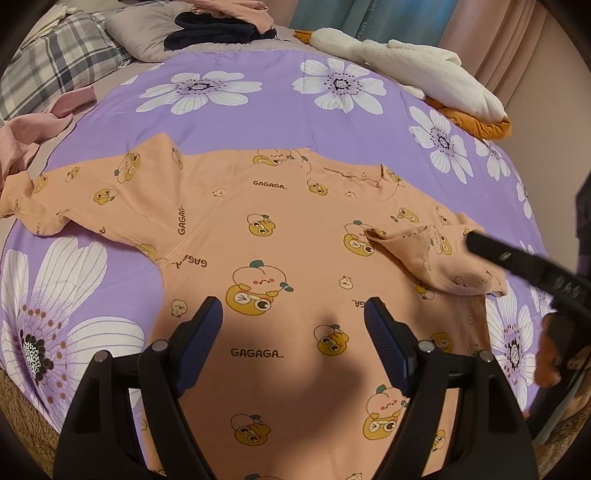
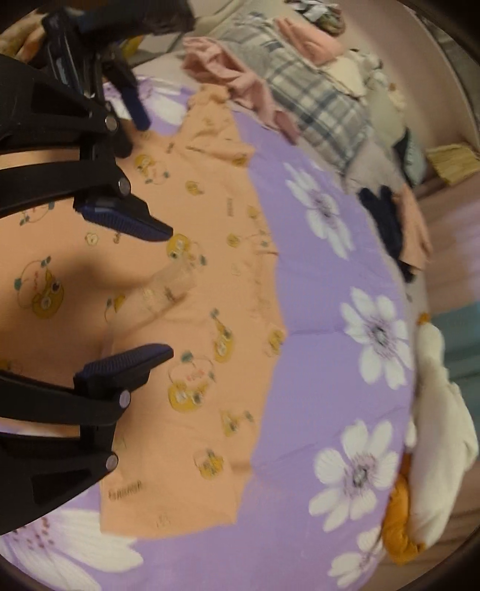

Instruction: Fold small clothes

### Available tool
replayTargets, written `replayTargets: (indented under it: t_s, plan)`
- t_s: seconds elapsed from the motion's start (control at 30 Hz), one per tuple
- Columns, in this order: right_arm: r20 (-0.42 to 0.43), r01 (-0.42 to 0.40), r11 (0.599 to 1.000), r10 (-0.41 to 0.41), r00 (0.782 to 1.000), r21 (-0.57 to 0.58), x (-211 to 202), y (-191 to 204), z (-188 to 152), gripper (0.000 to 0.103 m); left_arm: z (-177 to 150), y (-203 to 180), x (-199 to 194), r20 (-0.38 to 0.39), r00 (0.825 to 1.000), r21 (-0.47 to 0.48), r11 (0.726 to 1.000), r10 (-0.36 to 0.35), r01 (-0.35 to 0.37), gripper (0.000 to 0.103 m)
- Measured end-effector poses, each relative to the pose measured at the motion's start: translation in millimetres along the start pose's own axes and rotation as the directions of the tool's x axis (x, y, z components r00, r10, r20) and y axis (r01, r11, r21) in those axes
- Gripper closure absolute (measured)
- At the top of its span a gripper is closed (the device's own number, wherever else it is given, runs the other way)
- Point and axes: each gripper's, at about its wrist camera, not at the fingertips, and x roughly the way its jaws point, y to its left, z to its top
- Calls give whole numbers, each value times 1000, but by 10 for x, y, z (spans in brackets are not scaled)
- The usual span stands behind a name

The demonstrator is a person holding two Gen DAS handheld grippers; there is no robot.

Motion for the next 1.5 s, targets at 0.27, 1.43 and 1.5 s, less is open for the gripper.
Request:
replayTargets:
  t_s: [0.27,1.43,1.5]
  plan:
    - [-102,192,973,-179,978,129,408,-516,-52,42,-9,-37,96,-25,1000,5,1000,-7,7,24]
    - [-41,275,856,-286,957,438,-172,-1522,-60,31,441,-787,1010,-134,968,-104,974,-214,201,85]
    - [-42,267,858,-277,960,439,-181,-1522,-82,31,446,-758,981,-121,966,-115,970,-228,214,91]
